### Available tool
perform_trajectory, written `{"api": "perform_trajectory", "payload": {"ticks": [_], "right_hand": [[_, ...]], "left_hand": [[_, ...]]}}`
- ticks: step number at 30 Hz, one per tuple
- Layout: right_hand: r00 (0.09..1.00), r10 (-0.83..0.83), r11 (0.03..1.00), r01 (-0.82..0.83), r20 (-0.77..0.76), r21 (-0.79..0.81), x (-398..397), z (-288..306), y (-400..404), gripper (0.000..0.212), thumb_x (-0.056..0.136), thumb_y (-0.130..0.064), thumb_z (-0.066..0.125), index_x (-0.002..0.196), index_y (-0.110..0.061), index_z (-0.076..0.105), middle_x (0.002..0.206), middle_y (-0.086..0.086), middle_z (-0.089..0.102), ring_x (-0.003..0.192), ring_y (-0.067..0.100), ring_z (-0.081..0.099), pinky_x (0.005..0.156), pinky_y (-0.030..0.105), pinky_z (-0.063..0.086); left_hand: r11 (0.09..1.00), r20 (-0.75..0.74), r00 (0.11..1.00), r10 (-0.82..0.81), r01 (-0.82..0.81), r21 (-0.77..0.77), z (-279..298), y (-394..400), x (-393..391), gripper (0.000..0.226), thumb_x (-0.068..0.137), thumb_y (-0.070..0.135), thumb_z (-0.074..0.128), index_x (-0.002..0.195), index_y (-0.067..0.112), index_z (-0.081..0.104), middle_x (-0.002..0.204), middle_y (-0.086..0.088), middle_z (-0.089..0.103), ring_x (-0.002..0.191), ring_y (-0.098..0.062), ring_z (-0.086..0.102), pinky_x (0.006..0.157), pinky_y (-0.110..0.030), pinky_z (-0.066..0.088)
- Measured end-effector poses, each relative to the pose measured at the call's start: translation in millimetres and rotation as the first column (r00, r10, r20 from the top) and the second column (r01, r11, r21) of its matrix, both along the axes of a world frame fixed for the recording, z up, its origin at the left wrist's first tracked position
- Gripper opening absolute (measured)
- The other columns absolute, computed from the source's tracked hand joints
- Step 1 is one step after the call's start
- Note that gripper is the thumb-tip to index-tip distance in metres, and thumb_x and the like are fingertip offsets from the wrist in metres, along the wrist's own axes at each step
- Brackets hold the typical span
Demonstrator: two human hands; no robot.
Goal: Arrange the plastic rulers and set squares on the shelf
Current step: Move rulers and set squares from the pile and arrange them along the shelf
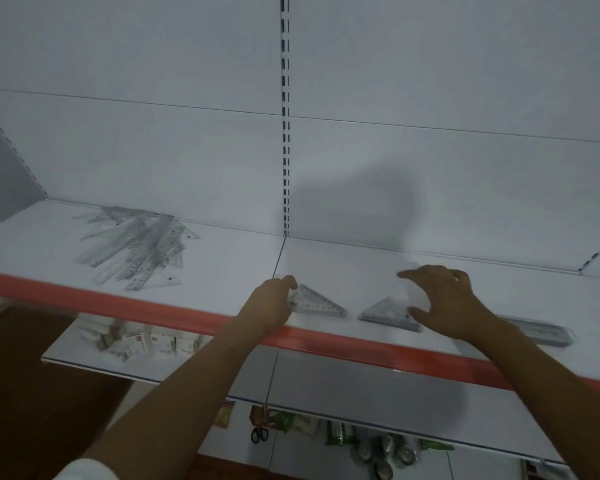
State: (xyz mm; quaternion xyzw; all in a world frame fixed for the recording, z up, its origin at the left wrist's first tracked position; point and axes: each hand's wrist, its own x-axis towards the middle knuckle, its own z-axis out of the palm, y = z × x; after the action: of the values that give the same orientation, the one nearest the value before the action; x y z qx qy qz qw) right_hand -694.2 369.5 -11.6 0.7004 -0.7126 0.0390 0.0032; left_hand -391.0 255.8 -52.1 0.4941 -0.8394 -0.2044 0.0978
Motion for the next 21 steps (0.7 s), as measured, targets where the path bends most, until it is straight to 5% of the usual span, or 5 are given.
{"api": "perform_trajectory", "payload": {"ticks": [6,12,21], "right_hand": [[0.966,0.195,0.963,-0.156,0.169,-0.220,84.5,8.2,-54.9,0.043,0.088,-0.037,0.060,0.128,-0.023,0.054,0.118,-0.002,0.059,0.114,0.019,0.052,0.098,0.039,0.032],[0.861,0.432,0.896,-0.374,0.269,-0.240,184.1,8.5,-98.4,0.042,0.090,-0.043,0.054,0.124,-0.018,0.057,0.112,0.002,0.064,0.107,0.021,0.058,0.093,0.040,0.042],[0.575,0.768,0.636,-0.733,0.282,-0.242,394.9,17.3,-60.1,0.046,0.094,-0.050,0.044,0.130,-0.023,0.050,0.130,0.002,0.055,0.120,0.024,0.050,0.100,0.039,0.034]], "left_hand": [[0.993,-0.097,0.990,0.102,-0.107,-0.051,13.6,23.7,32.1,0.048,0.089,0.033,0.063,0.131,0.017,0.045,0.123,-0.007,0.054,0.108,-0.021,0.055,0.086,-0.026,0.040],[0.900,-0.059,0.900,0.432,-0.434,-0.040,35.1,73.1,118.7,0.042,0.092,0.036,0.058,0.129,0.021,0.045,0.123,-0.003,0.055,0.102,-0.021,0.058,0.082,-0.031,0.048],[0.549,0.038,0.548,0.836,-0.832,-0.086,63.2,209.7,242.7,0.046,0.091,0.037,0.059,0.133,0.026,0.044,0.129,0.003,0.052,0.111,-0.015,0.053,0.088,-0.030,0.049]]}}
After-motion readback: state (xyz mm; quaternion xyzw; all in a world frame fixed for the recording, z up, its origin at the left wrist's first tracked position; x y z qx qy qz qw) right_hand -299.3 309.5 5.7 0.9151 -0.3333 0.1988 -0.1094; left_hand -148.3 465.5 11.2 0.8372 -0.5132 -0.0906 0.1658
